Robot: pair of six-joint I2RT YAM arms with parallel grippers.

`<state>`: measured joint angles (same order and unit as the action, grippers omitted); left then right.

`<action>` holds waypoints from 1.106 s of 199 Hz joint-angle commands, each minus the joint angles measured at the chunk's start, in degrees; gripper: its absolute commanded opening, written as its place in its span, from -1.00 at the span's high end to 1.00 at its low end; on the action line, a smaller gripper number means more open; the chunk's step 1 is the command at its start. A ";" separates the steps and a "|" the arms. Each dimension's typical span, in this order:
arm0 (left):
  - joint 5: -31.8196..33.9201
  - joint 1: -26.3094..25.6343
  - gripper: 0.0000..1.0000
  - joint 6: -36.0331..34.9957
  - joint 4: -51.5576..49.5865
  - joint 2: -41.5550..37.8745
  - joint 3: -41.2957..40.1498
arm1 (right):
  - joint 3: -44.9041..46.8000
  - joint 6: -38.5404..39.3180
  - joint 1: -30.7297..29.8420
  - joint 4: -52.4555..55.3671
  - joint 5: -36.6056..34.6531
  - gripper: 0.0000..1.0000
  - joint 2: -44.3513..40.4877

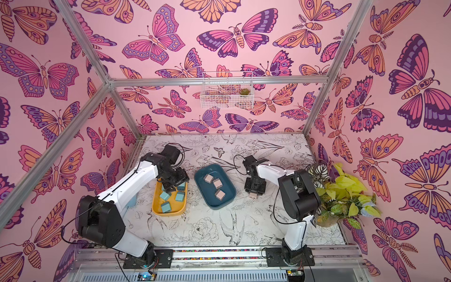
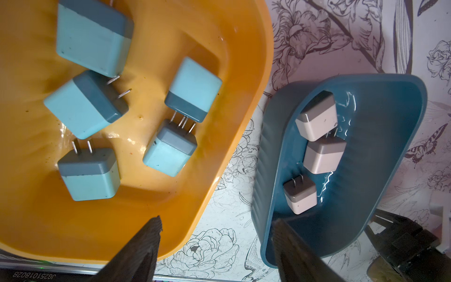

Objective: Place the plugs by color into the storage box
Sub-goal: Pick up the plug from the center of the board, then place the plug in the storage box.

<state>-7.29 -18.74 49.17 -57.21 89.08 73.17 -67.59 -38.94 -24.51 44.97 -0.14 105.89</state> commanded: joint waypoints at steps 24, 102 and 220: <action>2.32 0.27 -0.49 -0.85 -1.09 -0.64 0.55 | -6.67 3.42 -2.76 7.79 0.24 0.12 -5.05; 2.95 9.05 -0.50 -3.99 -2.81 -5.37 0.20 | -25.32 4.44 -12.47 12.05 4.98 0.11 -1.48; 1.40 9.19 -0.50 -2.94 -3.26 -7.01 -1.82 | -39.85 10.28 -22.85 7.30 9.39 0.12 20.76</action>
<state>-5.17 -9.76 46.52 -58.67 83.46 72.82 -104.53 -30.30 -46.57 53.69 7.68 125.86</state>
